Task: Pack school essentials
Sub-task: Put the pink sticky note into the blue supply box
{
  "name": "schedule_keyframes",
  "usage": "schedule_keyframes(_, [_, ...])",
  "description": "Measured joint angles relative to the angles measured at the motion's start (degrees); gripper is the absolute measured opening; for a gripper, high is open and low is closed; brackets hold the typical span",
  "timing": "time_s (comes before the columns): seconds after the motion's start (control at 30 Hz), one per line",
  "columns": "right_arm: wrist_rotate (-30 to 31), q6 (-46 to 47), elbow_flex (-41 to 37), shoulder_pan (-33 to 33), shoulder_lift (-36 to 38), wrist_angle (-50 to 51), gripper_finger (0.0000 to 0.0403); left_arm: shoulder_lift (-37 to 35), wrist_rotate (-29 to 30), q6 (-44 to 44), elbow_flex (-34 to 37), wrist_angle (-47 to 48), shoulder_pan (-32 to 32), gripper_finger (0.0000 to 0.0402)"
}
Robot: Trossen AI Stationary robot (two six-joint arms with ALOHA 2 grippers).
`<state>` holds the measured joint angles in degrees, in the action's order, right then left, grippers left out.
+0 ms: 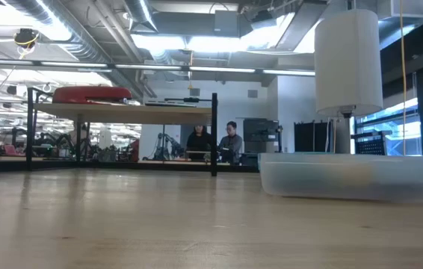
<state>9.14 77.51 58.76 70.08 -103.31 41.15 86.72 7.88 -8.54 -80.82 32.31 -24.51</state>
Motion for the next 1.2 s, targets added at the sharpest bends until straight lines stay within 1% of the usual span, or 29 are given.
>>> schedule_keyframes(0.17, [1.6, 0.0, 0.0, 0.0, 0.0, -0.3, 0.0282, 0.0, 0.0, 0.0, 0.0, 0.0, 0.0, 0.0156])
schedule_keyframes(0.4, [2.0, 3.2, 0.0, 0.0, -0.1, 0.2, 0.0284, 0.0, 0.0, 0.0, 0.0, 0.0, 0.0, 0.0156])
schedule_keyframes(0.53, [2.1, 3.5, 0.0, 0.0, -0.1, 0.3, 0.0284, 0.0, 0.0, 0.0, 0.0, 0.0, 0.0, 0.0156])
schedule_keyframes(0.67, [2.1, 6.1, 0.0, -0.2, -0.1, 0.8, 0.0284, 0.0, 0.0, 0.0, 0.0, 0.0, 0.0, 0.0156])
schedule_keyframes(1.2, [3.2, 6.2, 0.0, -0.1, -0.1, 0.9, 0.0285, 0.0, 0.0, 0.0, 0.0, 0.0, 0.0, 0.0156])
